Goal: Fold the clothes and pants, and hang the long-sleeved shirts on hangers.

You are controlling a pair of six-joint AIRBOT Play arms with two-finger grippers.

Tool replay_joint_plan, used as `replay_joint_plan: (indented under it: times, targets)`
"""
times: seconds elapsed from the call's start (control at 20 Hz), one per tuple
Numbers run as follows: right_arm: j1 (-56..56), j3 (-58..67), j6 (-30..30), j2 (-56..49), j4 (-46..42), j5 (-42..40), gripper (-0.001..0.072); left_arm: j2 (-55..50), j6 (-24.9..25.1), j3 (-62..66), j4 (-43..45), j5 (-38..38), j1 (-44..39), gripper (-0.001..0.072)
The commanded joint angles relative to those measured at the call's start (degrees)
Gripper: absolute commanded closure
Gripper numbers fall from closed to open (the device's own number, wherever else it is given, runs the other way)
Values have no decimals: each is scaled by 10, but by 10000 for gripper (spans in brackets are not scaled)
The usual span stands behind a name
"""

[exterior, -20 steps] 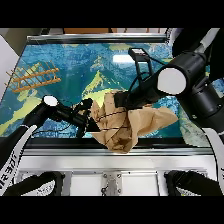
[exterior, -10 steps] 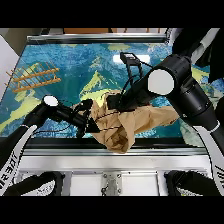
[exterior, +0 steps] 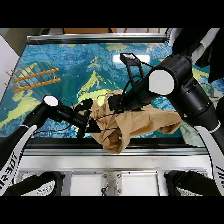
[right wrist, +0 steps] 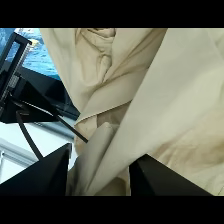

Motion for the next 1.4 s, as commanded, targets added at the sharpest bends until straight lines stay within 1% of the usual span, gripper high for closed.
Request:
replay_joint_plan:
  times: [0.0,0.2,0.25,0.3,0.35,0.55,0.65,0.8,0.85,0.9,1.0,1.05,1.1,1.2,1.3,1.35]
  targets:
    - [-9,0,-4,15,-37,17,300,0,0,0,5,1,1,693]
    - [-42,0,-16,37,-38,33,296,0,0,0,5,1,1,693]
    - [-52,0,-17,40,-38,47,275,0,0,0,5,1,1,693]
    - [-62,0,-18,40,-38,61,177,0,0,0,5,1,1,693]
    - [-69,0,-27,40,-38,67,102,0,0,0,5,1,1,693]
    - [-73,0,-66,41,-39,68,99,0,0,0,5,1,1,693]
    - [-81,0,-120,48,-35,68,99,0,0,0,6,1,1,693]
    - [-145,0,-241,77,-23,74,98,0,0,0,6,1,1,693]
    - [-179,0,-289,88,-2,74,98,0,0,0,6,1,1,693]
    - [-222,-2,-344,99,46,75,98,0,0,0,6,1,1,693]
    - [-312,-15,-437,119,207,77,100,0,0,0,6,1,1,693]
    - [-359,-29,-466,127,294,77,102,0,0,0,6,1,1,693]
    - [-398,-40,-476,130,351,74,103,0,0,0,6,1,1,692]
    - [-442,-44,-476,129,405,74,102,0,0,0,6,1,1,693]
    - [-462,-44,-478,127,405,68,102,0,0,0,6,2,1,692]
    - [-466,-45,-520,126,403,63,102,0,0,0,6,2,1,692]
